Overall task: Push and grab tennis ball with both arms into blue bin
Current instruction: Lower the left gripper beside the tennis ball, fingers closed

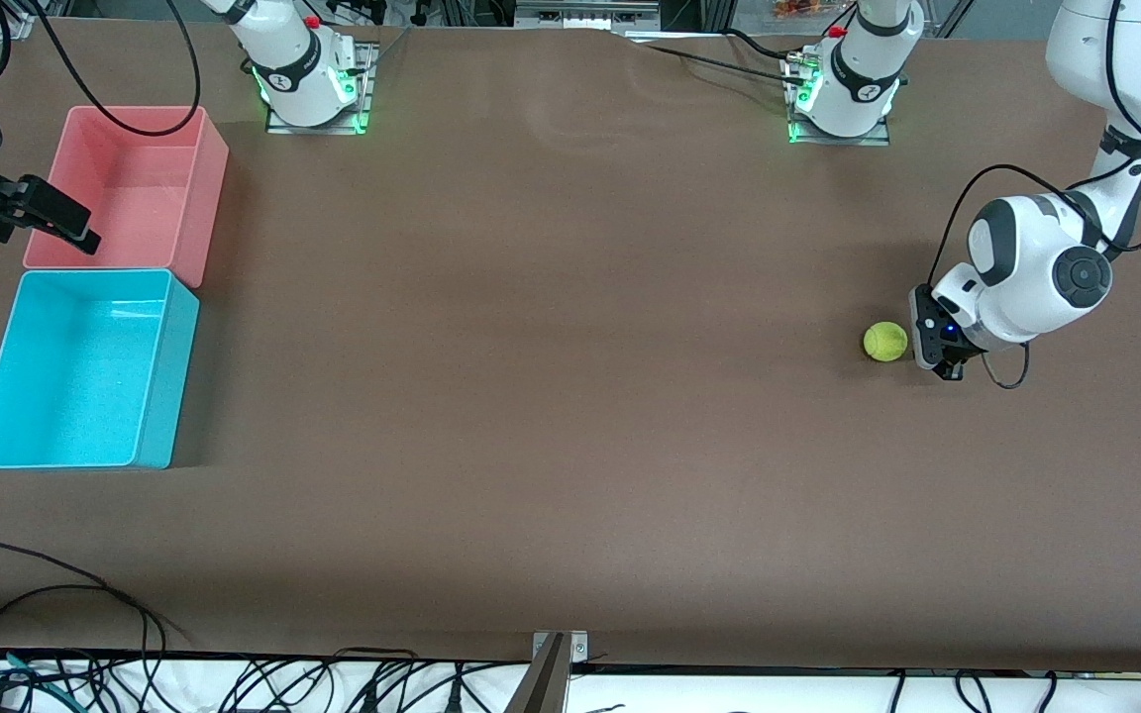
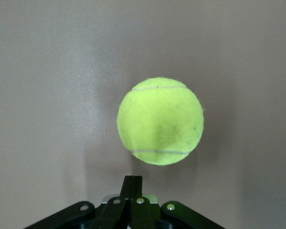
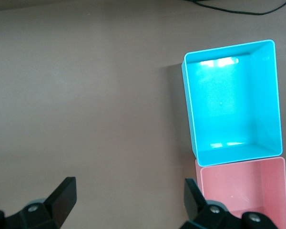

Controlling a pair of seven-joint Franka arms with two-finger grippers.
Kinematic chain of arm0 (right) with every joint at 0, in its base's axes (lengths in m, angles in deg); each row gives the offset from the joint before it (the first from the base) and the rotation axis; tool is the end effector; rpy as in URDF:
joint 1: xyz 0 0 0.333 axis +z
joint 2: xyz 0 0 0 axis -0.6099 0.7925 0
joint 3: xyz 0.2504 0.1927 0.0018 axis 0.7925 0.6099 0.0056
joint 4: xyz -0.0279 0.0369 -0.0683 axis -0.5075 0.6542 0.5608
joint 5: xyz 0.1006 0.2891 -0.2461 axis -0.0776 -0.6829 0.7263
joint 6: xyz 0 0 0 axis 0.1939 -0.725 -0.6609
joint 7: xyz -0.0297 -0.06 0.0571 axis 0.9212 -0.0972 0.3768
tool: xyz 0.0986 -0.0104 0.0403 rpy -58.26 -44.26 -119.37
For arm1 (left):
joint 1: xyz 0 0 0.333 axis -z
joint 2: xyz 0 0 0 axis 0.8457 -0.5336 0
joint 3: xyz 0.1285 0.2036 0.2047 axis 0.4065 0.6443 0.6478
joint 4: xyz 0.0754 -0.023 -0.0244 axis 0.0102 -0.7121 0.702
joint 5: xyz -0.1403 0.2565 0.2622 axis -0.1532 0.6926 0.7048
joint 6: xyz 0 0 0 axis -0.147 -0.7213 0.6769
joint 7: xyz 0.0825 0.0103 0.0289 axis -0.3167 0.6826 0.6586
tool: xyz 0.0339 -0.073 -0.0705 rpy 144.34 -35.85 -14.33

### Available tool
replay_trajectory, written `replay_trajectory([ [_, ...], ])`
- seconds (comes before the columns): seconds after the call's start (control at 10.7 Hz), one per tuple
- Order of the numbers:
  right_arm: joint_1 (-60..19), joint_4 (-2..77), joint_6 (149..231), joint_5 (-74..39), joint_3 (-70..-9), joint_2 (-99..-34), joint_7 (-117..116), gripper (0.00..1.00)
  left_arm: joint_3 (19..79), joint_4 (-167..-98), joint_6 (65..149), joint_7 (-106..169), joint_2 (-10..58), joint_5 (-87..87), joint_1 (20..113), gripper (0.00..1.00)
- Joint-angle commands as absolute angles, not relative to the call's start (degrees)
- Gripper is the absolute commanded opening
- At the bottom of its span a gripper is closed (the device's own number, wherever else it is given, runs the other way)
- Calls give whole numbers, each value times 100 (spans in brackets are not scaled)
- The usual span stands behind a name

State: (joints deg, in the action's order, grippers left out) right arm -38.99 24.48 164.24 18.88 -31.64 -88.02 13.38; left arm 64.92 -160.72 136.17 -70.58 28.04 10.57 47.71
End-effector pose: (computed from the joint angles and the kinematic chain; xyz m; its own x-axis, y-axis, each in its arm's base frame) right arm 0.5637 0.0110 0.6394 0.9900 -0.1376 0.0324 -0.1372 -0.9904 -0.0152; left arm 0.5353 0.0727 0.1953 0.0174 -0.9998 0.0079 -0.9980 -0.0169 0.0614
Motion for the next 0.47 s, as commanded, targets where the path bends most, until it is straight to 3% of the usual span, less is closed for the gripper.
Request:
replay_trajectory([
  [0.0,-3890,2398,16355,1947,-3157,-8809,1311,100,6502,-15998,13798,-7245,2651,905,4791,0],
  [0.37,-3873,2398,16355,1947,-3157,-8774,1302,100,6502,-16015,13807,-7236,2599,897,4791,0],
])
